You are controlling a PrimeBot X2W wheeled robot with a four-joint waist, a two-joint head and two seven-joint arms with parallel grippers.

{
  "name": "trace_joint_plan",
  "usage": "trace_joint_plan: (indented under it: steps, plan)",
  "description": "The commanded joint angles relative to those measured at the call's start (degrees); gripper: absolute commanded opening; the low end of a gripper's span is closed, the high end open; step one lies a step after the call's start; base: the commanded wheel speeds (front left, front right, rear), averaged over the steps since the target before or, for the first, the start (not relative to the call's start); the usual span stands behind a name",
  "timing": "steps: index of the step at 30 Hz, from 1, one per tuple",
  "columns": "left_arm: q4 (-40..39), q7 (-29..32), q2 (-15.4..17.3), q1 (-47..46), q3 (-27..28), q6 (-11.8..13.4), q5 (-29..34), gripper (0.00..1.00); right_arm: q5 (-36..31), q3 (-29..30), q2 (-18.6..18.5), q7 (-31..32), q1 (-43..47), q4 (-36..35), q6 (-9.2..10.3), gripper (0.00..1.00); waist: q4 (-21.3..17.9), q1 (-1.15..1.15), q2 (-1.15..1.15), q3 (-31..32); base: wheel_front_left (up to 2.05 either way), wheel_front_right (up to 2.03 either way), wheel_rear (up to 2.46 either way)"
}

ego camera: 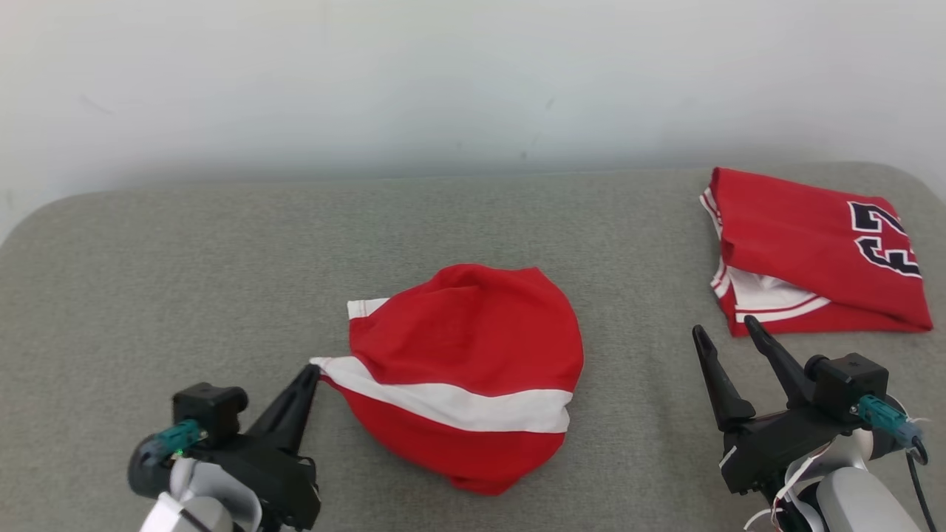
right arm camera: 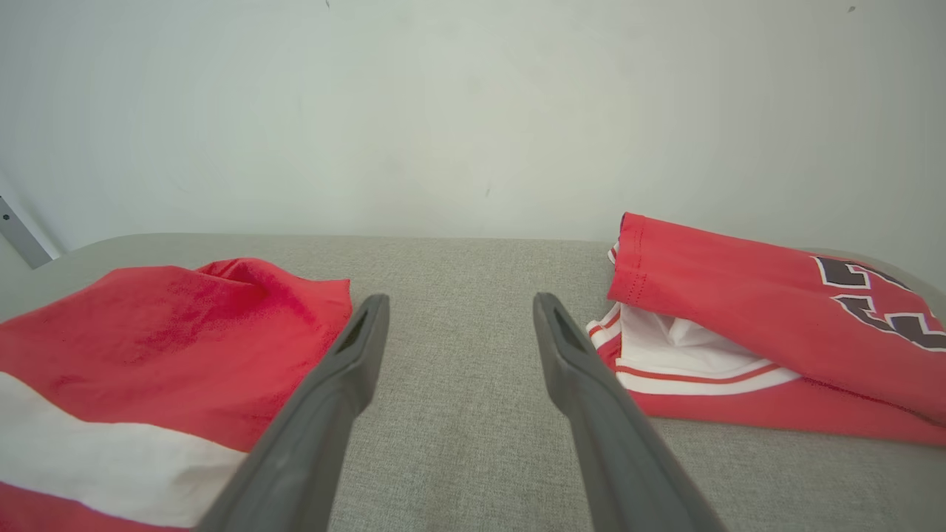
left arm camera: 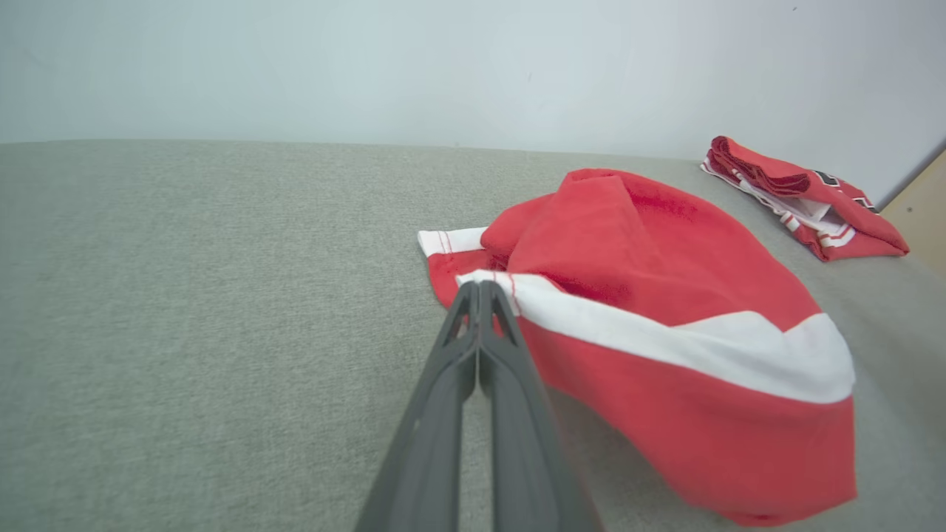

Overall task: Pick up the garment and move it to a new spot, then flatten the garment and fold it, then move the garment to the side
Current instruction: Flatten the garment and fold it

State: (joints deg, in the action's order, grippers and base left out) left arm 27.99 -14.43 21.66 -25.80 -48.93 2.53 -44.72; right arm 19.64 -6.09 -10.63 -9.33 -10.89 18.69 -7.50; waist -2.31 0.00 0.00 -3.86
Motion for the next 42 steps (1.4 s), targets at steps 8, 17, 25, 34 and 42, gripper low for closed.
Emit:
trace_joint_plan:
  steps: [8, 17, 25, 34, 42]
  plan:
    - [-11.8, 1.9, 8.6, 4.7, 3.3, 7.6, 0.2, 0.00, 0.0, 0.2, 0.3, -0.1, 0.9, -0.3, 0.03, 1.00, 4.0, 0.00, 0.00, 0.9, 0.00, 0.00, 0.00]
    - [-19.4, 3.2, 15.1, 13.1, 7.1, 15.7, -2.3, 0.00, 0.3, 0.0, 0.1, -0.3, 0.4, 0.2, 0.03, 1.00, 5.6, 0.00, 0.00, 0.5, 0.00, 0.00, 0.00]
    - [-18.9, 2.7, 15.4, 16.8, 8.0, 17.4, -4.2, 0.00, 0.5, -0.5, -0.3, -0.1, -0.1, 0.4, 0.03, 1.00, 5.7, 0.00, 0.00, 0.0, 0.00, 0.00, 0.00]
    - [-9.4, 0.3, 11.1, 14.9, 7.5, 15.0, -3.0, 1.00, 0.6, -1.1, -0.4, 0.2, -0.3, 0.4, 0.03, 1.00, 5.3, 0.00, 0.00, -0.1, 0.00, 0.00, 0.00]
    - [-8.5, -0.8, 8.0, 14.1, 11.8, 13.9, 1.8, 1.00, 0.9, -1.5, -0.5, 0.3, 0.2, 0.6, 0.03, 1.00, 6.1, 0.00, 0.00, 0.6, 0.00, 0.00, 0.00]
